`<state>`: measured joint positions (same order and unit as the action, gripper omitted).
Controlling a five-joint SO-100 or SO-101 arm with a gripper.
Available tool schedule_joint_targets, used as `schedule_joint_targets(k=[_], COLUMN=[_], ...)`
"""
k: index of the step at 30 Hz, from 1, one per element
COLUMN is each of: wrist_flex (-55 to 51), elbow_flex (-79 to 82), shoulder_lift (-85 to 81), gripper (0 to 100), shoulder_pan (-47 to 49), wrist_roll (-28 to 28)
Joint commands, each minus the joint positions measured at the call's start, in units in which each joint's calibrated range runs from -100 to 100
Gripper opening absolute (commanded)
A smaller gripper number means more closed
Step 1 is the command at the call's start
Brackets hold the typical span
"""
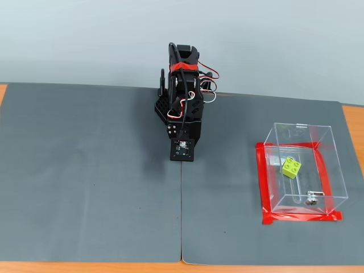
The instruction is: Pick the green lego block and place it into the transparent box
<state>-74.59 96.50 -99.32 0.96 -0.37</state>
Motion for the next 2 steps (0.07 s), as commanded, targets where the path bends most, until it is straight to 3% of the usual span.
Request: schedule_joint_targets(k=[1, 2], wrist_flex=[-0.33, -0.33], elbow_flex=[-4.1, -4.1], shoulder_lift=[0.0, 0.0], gripper=[2, 2], shoulder_pan=[-0.25, -0.25], wrist_roll=[0.08, 0.08])
